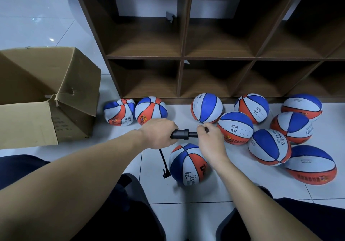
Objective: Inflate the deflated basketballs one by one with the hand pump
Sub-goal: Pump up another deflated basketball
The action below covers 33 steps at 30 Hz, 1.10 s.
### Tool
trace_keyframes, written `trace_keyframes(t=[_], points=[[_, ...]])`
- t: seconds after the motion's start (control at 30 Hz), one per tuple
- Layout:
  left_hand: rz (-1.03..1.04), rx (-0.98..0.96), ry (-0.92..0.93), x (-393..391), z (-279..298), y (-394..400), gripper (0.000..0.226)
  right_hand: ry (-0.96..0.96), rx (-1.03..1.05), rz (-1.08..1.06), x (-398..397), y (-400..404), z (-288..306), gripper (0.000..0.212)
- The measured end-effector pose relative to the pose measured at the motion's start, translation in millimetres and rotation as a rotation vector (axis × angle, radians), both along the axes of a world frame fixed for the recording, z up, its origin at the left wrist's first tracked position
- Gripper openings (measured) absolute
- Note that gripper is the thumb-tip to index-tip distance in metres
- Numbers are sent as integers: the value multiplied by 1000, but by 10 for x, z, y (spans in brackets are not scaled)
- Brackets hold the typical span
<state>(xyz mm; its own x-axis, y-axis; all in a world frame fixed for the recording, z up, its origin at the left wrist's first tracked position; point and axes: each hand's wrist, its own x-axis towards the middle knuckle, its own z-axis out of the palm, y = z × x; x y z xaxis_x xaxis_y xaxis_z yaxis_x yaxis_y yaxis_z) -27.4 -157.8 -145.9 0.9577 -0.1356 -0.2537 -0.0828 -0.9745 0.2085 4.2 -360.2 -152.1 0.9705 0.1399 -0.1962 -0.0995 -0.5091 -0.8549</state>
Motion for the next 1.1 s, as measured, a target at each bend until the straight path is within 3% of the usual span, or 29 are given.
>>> trace_keyframes(t=[0.37,0.63,1.1], points=[[89,-8,54,31,-14,181,25,-13,48,-265,286,-282,56,37],[43,16,-40,-5,55,1,26,-61,73,-180,-5,2,122,31],[-11,3,-11,16,54,-143,21,-6,40,-59,-128,125,51,26]])
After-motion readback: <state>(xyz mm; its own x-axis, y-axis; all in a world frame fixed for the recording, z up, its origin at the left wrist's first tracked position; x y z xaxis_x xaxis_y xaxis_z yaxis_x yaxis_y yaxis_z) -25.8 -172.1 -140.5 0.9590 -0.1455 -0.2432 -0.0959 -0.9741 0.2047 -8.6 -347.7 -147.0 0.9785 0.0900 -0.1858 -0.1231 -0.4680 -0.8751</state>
